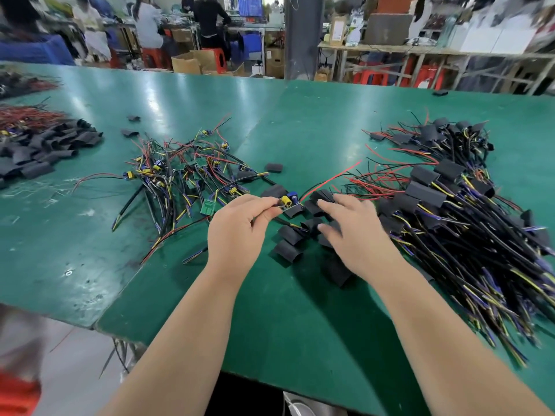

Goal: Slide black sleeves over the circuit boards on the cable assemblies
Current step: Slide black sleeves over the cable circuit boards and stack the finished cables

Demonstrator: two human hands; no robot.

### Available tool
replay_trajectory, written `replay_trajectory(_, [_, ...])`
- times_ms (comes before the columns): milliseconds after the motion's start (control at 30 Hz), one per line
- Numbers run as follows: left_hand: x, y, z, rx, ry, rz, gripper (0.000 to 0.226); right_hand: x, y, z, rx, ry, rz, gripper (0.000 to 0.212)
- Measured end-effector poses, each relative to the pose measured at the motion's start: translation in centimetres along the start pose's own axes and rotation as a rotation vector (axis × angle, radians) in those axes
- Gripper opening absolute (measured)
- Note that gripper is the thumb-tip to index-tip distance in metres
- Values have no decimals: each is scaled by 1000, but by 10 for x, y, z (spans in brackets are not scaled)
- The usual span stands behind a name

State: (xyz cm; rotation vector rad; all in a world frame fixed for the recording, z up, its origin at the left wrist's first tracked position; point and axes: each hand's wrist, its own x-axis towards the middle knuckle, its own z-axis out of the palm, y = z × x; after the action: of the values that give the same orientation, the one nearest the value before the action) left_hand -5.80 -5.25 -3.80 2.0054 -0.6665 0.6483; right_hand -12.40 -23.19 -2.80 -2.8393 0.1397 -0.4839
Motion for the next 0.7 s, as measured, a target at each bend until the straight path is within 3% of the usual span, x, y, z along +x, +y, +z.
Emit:
replay_trajectory(300, [0,-1,-2,-17,45,-9,14,46,6,13,-254,-99,-4,36])
replay_trajectory(433, [0,-1,-4,-37,66,-7,18,63,-6,9,-156,-301,31,35])
replay_trajectory(533, [0,-2,-5,-38,62,11,18,74,-10,1,-108,-352,60,24])
replay_trajectory(700, [1,-1,-4,-18,50,57,17,80,-15,0,-175,-381,76,40])
